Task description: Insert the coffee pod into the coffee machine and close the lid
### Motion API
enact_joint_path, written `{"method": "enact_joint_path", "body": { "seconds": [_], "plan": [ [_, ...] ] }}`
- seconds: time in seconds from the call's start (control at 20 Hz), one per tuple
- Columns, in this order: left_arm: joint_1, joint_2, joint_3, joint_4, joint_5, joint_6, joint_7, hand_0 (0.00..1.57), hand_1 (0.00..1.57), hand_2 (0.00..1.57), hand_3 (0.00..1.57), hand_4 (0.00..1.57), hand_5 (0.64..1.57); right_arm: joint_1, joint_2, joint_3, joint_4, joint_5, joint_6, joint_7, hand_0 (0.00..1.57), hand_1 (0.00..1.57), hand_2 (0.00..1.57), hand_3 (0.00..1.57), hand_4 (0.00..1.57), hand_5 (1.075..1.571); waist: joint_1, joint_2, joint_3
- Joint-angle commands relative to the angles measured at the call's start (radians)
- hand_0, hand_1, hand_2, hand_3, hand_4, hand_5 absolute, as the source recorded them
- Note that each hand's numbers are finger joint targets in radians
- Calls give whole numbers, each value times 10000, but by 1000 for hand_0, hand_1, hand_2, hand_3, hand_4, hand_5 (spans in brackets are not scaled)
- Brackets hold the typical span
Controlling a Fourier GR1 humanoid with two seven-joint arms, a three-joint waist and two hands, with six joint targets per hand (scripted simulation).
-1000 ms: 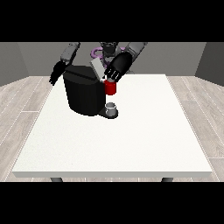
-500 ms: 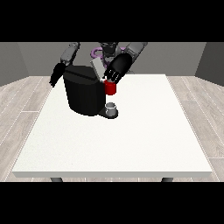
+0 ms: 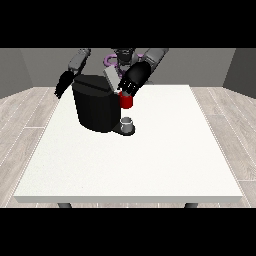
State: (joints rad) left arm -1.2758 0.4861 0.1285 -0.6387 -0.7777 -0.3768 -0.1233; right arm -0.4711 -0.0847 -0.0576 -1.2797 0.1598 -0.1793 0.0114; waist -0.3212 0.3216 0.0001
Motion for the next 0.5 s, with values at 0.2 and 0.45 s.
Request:
{"method": "enact_joint_path", "body": {
  "seconds": [0.2,0.45],
  "plan": [
    [663,-28,-590,2,-806,1159,-802,1162,1162,1190,1068,0,1571,56,149,217,-367,197,-198,275,0,0,0,0,0,1571,-81,298,-4],
    [507,-304,-564,109,-793,1057,-620,1115,1115,1136,1016,0,1571,-315,-169,-186,-105,13,-100,249,0,0,0,0,0,1571,72,365,1]
  ]
}}
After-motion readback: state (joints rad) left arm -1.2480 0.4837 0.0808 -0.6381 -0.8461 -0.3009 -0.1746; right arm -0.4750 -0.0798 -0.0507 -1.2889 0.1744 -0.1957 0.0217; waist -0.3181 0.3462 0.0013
